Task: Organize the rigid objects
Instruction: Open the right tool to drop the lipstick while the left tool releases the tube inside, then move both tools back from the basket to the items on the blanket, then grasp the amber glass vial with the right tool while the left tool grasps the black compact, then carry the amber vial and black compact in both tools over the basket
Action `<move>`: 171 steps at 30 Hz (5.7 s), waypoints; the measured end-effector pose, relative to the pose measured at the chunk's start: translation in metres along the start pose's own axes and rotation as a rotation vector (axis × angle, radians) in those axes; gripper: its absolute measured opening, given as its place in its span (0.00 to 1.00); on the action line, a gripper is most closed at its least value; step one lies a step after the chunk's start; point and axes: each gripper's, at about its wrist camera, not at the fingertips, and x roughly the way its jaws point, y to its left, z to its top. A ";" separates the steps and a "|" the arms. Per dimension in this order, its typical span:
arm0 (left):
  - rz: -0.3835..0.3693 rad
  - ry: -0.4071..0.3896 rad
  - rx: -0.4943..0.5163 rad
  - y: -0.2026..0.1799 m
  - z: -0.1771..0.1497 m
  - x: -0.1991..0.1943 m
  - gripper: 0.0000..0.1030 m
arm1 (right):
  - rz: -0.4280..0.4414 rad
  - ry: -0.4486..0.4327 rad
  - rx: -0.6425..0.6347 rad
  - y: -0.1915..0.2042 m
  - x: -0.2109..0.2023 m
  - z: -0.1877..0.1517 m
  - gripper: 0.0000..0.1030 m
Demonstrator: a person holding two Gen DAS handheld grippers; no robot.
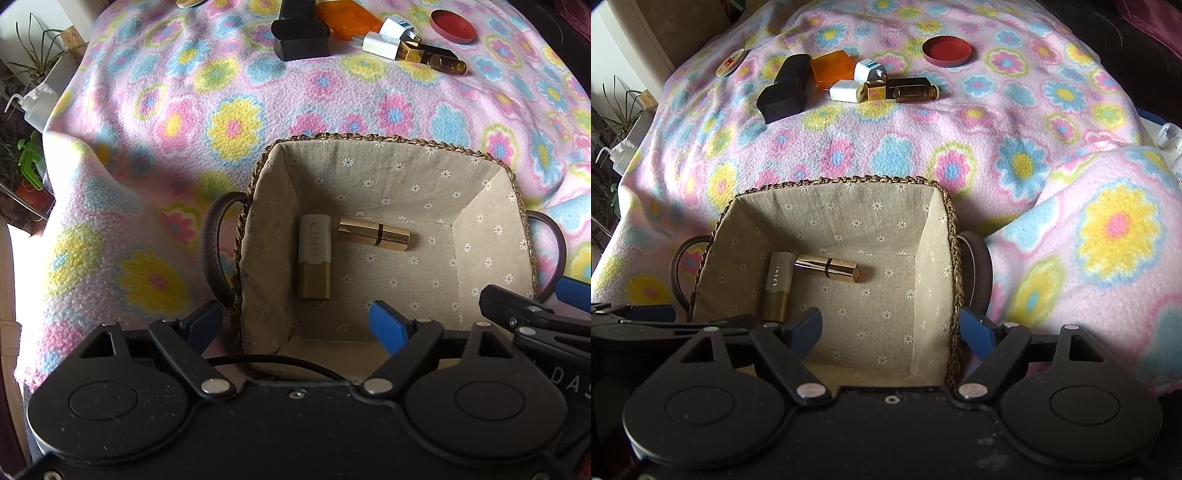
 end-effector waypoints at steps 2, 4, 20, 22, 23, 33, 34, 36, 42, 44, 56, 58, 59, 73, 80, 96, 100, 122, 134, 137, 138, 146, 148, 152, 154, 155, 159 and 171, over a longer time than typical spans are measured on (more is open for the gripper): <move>0.002 0.001 0.000 0.001 0.000 0.001 0.80 | -0.002 0.002 -0.001 0.000 0.001 -0.001 0.79; 0.005 0.002 0.000 0.000 0.000 0.001 0.80 | -0.004 0.003 -0.003 0.000 0.001 -0.001 0.79; 0.003 -0.004 -0.006 -0.003 -0.001 -0.002 0.81 | -0.002 -0.124 -0.011 0.000 -0.023 0.000 0.99; 0.004 -0.008 -0.007 -0.003 -0.001 -0.003 0.81 | 0.007 -0.125 -0.013 0.000 -0.024 0.000 0.99; 0.004 -0.011 -0.008 -0.003 -0.001 -0.004 0.81 | 0.011 -0.124 -0.015 0.000 -0.025 0.000 0.99; -0.046 -0.104 -0.049 0.006 0.000 -0.022 0.82 | 0.006 -0.231 -0.053 0.008 -0.043 -0.001 1.00; -0.054 -0.117 -0.050 0.006 0.000 -0.025 0.84 | -0.012 -0.249 -0.048 0.007 -0.045 -0.001 1.00; -0.064 -0.145 -0.052 0.008 0.002 -0.030 0.88 | -0.060 -0.288 -0.036 0.007 -0.050 0.000 1.00; -0.053 -0.214 -0.030 0.011 0.021 -0.038 0.88 | -0.116 -0.323 -0.030 0.003 -0.048 0.013 1.00; -0.063 -0.220 -0.042 0.015 0.031 -0.038 0.88 | -0.113 -0.315 -0.059 0.004 -0.044 0.021 1.00; -0.058 -0.215 -0.068 0.024 0.088 -0.016 0.89 | -0.041 -0.237 -0.053 -0.009 0.000 0.095 0.99; -0.054 -0.218 -0.056 0.022 0.097 -0.011 0.89 | -0.042 -0.224 -0.035 -0.014 0.012 0.108 0.98; -0.050 -0.219 -0.051 0.020 0.103 -0.007 0.89 | -0.043 -0.219 -0.030 -0.015 0.017 0.114 0.96; -0.040 -0.224 -0.054 0.005 0.180 0.034 0.88 | 0.016 -0.159 -0.055 -0.033 0.095 0.191 0.74; -0.047 -0.203 -0.071 -0.002 0.205 0.056 0.88 | 0.029 -0.133 -0.093 -0.033 0.117 0.203 0.74; -0.071 -0.137 -0.107 0.005 0.219 0.089 0.56 | 0.061 -0.108 -0.090 -0.034 0.132 0.211 0.50; -0.100 -0.141 -0.118 0.011 0.216 0.084 0.55 | 0.054 -0.121 -0.065 -0.037 0.127 0.209 0.50; -0.109 -0.152 -0.052 0.010 0.088 -0.005 0.55 | 0.092 -0.039 0.035 -0.016 0.045 0.091 0.50; -0.110 -0.164 -0.025 0.004 0.021 -0.035 0.55 | 0.086 -0.037 0.089 -0.008 -0.005 0.023 0.50; -0.109 -0.164 -0.007 0.000 0.010 -0.037 0.55 | 0.090 -0.038 0.096 -0.009 -0.016 0.008 0.50; -0.111 -0.161 -0.004 -0.001 0.007 -0.037 0.55 | 0.091 -0.037 0.095 -0.008 -0.019 0.004 0.50; -0.076 -0.117 -0.025 -0.002 -0.005 -0.027 0.55 | 0.058 -0.024 0.047 -0.002 -0.020 -0.009 0.50; -0.057 -0.092 -0.030 -0.002 -0.005 -0.022 0.55 | 0.042 -0.024 0.039 0.000 -0.017 -0.009 0.50; -0.056 -0.057 -0.042 -0.001 -0.005 -0.015 0.55 | 0.033 -0.010 0.040 -0.001 -0.012 -0.008 0.50; -0.056 -0.056 -0.046 0.000 -0.005 -0.015 0.55 | 0.028 -0.001 0.043 -0.002 -0.010 -0.007 0.50; -0.055 -0.054 -0.047 0.000 -0.005 -0.014 0.55 | 0.027 0.002 0.043 -0.002 -0.009 -0.007 0.50; -0.055 -0.036 -0.047 -0.001 -0.004 -0.010 0.55 | 0.010 0.014 0.031 0.001 -0.005 -0.006 0.50; -0.022 0.013 -0.020 -0.006 0.000 -0.001 0.55 | -0.028 0.063 0.002 0.007 0.007 -0.003 0.50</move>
